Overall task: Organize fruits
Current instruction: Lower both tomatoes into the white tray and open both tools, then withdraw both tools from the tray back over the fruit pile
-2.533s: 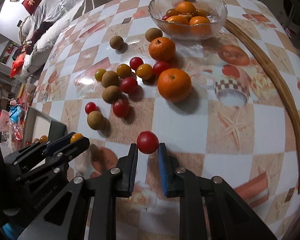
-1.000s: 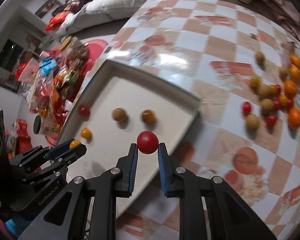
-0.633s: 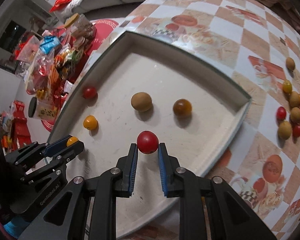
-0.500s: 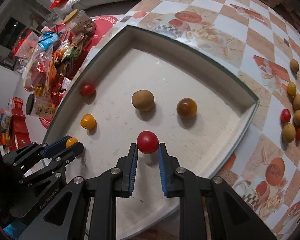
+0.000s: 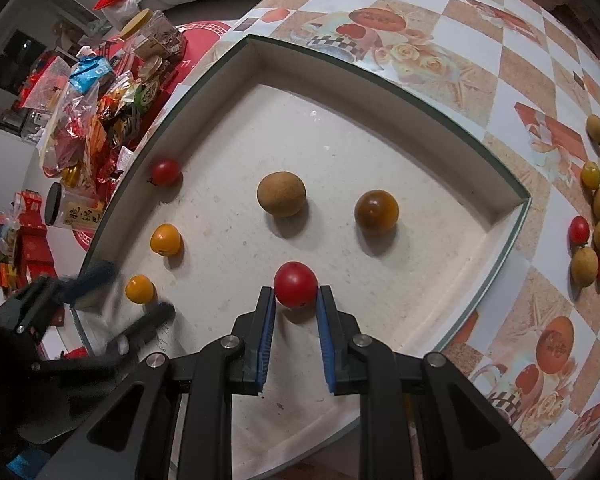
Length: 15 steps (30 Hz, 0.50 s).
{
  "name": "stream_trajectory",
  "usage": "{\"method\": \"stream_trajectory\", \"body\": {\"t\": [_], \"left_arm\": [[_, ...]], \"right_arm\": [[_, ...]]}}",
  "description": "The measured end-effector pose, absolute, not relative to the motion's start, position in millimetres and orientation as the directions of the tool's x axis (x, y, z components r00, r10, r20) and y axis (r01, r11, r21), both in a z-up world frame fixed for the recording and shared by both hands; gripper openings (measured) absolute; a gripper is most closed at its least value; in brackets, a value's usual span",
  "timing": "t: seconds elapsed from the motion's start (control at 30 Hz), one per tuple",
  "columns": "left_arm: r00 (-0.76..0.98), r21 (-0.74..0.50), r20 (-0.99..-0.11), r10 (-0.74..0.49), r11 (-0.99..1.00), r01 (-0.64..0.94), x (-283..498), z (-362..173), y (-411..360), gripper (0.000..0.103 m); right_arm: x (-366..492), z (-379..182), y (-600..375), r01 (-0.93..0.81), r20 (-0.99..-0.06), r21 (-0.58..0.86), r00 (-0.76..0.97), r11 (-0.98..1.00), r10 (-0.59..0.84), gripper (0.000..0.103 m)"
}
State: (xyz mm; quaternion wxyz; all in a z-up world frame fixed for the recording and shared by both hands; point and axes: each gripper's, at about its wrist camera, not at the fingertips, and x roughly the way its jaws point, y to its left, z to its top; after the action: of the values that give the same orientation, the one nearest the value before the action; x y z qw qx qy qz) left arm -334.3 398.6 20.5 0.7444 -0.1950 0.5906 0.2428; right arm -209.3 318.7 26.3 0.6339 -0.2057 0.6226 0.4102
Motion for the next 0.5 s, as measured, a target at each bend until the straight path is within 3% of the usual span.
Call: {"method": "stream_trajectory", "body": {"t": [0.13,0.2,0.27,0.4,0.43,0.5], "left_arm": [[0.166,0.002,-0.978,0.123,0.808,-0.589,-334.2,18.3,398.9,0.081],[0.161,0.009,-0.978,0.129,0.807,-0.591,-334.6,17.8,399.3,0.081],[0.155,0.012,-0.979,0.129,0.804,-0.594,-334.8,17.5,399.2,0.081],[0.145,0.018,-0.981,0.130,0.802,-0.597,-336.2,17.5,399.3,0.081],[0.146,0.018,-0.981,0.130,0.803,-0.596,-336.5,18.3,399.2,0.081],[0.148,0.020,-0.980,0.133,0.805,-0.594,-336.8,21.6,398.8,0.081]], "right_arm": [[-208.6,26.0,318.6,-0.774,-0.956,0.259,-0.120,0.578,0.267,0.028],[-209.0,27.2,319.1,-0.773,-0.954,0.267,-0.128,0.575,0.271,0.040],[-209.9,29.7,319.6,-0.776,-0.955,0.261,-0.119,0.574,0.273,0.066],[-208.2,39.9,318.3,-0.762,-0.946,0.277,-0.108,0.586,0.306,0.073],[-206.2,43.3,317.0,-0.754,-0.942,0.286,-0.108,0.592,0.317,0.079],[-202.2,52.1,313.8,-0.738,-0.932,0.304,-0.099,0.602,0.349,0.080]]}}
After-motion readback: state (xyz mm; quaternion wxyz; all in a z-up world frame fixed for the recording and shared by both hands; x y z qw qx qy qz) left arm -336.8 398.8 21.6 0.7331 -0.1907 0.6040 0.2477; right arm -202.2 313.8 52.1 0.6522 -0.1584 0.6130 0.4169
